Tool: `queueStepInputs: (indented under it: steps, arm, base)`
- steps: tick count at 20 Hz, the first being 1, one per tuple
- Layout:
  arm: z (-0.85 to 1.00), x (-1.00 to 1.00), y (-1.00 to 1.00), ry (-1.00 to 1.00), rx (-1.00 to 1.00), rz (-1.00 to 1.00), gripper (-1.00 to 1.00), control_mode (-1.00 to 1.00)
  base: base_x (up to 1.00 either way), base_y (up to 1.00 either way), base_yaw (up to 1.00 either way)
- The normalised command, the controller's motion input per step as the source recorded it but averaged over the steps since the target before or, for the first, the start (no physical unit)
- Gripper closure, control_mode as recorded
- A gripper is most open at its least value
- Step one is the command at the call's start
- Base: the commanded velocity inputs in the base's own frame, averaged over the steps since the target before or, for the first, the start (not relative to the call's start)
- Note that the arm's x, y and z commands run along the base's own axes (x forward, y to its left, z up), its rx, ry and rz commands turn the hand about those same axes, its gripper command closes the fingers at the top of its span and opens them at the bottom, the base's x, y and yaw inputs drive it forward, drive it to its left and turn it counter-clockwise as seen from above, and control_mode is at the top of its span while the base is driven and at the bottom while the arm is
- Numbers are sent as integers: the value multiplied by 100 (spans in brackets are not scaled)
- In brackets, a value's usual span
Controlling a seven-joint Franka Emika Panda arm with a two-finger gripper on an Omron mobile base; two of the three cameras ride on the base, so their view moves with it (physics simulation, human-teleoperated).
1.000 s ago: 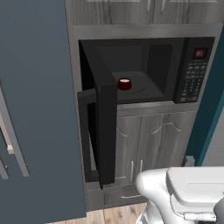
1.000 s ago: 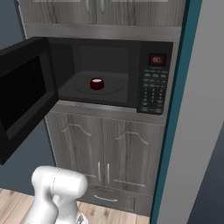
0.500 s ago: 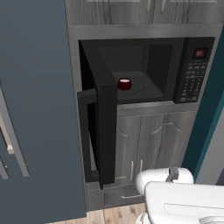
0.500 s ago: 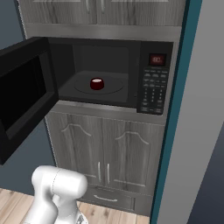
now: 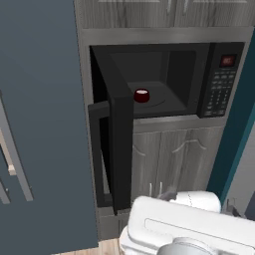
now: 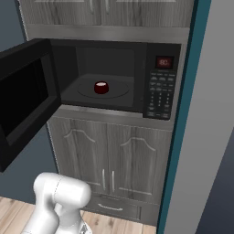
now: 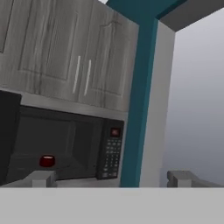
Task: Pick the mug from the counter and place it inside the microwave. Then close the microwave.
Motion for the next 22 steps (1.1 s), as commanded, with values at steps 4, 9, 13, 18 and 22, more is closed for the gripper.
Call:
queueStepInputs:
  steps: [4,9,13,18,22]
  arm:
    - [-31,1,20,0,0,-24,-100,-100]
    - [-25,2,6,0,0,-15,-100,-100]
    - [-14,16,1,3,0,-11,-100,-100]
    - [-6,15,0,5,0,-7,-100,-100]
    - [-1,17,2,4,0,-3,-100,-100]
  base:
    - [0,0,0]
    - [0,0,0]
    - [0,0,0]
    - [0,0,0]
    - [0,0,0]
